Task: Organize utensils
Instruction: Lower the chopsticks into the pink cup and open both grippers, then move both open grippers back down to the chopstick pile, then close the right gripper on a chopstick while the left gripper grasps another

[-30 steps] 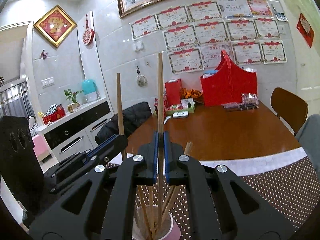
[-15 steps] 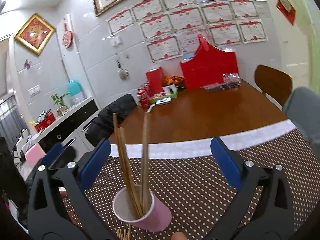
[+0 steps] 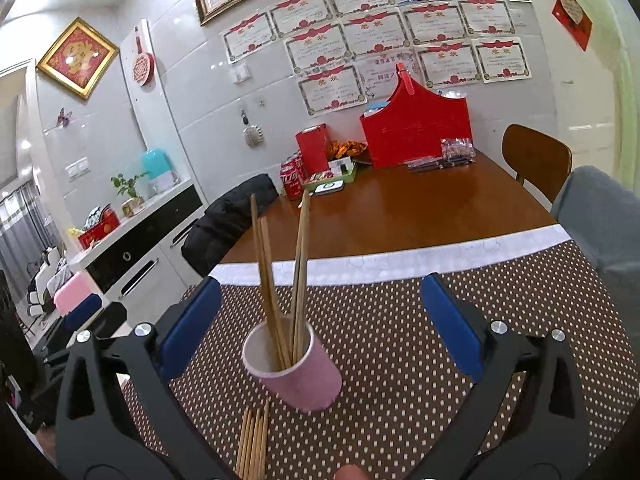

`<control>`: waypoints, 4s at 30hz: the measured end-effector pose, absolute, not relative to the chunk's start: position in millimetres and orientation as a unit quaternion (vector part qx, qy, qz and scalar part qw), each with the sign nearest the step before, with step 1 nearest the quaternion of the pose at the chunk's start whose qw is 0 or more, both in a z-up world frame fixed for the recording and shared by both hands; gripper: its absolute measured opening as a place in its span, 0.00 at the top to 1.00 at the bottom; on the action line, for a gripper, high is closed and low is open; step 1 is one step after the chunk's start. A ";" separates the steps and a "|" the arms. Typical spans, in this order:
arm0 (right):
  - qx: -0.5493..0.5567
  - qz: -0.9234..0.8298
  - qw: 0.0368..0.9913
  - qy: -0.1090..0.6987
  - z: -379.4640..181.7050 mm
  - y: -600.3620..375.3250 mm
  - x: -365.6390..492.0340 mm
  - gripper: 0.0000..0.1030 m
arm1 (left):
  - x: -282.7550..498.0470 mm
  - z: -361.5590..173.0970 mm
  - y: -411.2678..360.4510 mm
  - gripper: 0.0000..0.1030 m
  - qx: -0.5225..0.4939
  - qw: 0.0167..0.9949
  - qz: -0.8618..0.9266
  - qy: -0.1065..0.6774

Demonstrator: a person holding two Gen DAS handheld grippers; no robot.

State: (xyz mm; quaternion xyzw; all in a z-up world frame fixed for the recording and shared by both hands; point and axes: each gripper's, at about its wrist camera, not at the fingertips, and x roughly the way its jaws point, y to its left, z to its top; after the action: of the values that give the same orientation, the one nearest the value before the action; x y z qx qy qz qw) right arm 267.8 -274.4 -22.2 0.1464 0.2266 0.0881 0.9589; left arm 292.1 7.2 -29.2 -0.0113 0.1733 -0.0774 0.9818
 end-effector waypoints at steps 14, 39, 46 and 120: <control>0.118 0.107 0.950 0.270 -33.3 -261.2 215.6 0.05 | 245.7 -46.5 31.2 0.11 -0.031 0.969 -0.054 0.238; 0.112 0.122 0.905 0.391 -112.8 -249.5 206.7 0.05 | 258.6 -194.0 -5.1 0.11 0.022 0.871 -0.057 0.488; 0.117 0.120 0.903 0.396 -118.2 -255.7 208.8 0.05 | 269.3 -210.3 -10.3 0.11 0.028 0.862 -0.051 0.503; -0.056 0.144 0.825 0.543 -188.6 -120.9 265.0 0.79 | 301.1 -209.2 17.1 0.36 0.031 0.867 -0.069 0.492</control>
State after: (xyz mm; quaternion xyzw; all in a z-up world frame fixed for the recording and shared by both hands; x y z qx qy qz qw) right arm 265.0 -120.9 -188.6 -0.0564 0.5434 0.1439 0.8251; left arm 301.1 17.1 -209.2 0.0313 0.4922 -0.0693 0.8672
